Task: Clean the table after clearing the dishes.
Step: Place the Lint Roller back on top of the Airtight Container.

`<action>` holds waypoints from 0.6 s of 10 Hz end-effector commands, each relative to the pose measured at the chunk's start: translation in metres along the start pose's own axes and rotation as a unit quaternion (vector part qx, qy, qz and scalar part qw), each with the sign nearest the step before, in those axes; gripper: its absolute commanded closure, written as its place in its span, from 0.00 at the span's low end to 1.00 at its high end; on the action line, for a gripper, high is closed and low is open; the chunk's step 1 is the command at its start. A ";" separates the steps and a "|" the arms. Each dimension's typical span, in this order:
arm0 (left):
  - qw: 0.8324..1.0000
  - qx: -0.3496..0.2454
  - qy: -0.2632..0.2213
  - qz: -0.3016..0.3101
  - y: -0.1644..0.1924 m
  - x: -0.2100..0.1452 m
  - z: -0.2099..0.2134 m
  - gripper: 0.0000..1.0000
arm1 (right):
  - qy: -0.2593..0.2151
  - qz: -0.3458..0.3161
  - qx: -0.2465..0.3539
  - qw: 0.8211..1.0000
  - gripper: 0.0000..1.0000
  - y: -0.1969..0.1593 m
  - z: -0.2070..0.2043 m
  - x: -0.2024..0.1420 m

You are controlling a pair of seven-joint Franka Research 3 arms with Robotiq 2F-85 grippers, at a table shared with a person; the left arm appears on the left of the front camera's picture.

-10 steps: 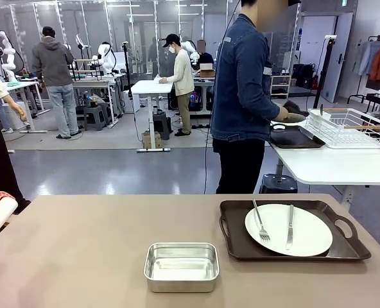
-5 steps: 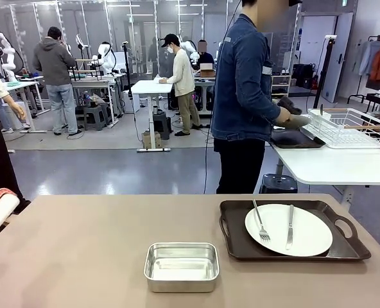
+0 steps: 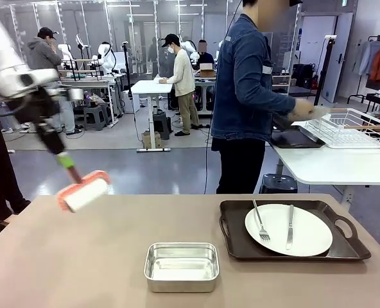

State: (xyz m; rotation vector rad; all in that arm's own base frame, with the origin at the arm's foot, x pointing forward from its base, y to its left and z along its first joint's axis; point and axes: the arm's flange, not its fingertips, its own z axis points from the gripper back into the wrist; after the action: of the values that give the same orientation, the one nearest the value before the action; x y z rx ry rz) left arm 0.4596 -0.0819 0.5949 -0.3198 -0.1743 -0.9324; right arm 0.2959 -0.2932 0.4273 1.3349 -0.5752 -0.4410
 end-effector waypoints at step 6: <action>0.951 -0.057 0.112 -0.281 -0.126 0.163 -0.139 0.78 | 0.000 0.008 0.004 1.000 0.00 0.003 0.001 -0.001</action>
State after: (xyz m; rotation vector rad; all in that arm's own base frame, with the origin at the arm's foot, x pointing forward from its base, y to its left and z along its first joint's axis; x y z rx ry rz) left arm 0.4487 -0.3285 0.5338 -0.2801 -0.0019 -1.5208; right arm 0.2958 -0.2934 0.4273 1.3350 -0.5754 -0.4411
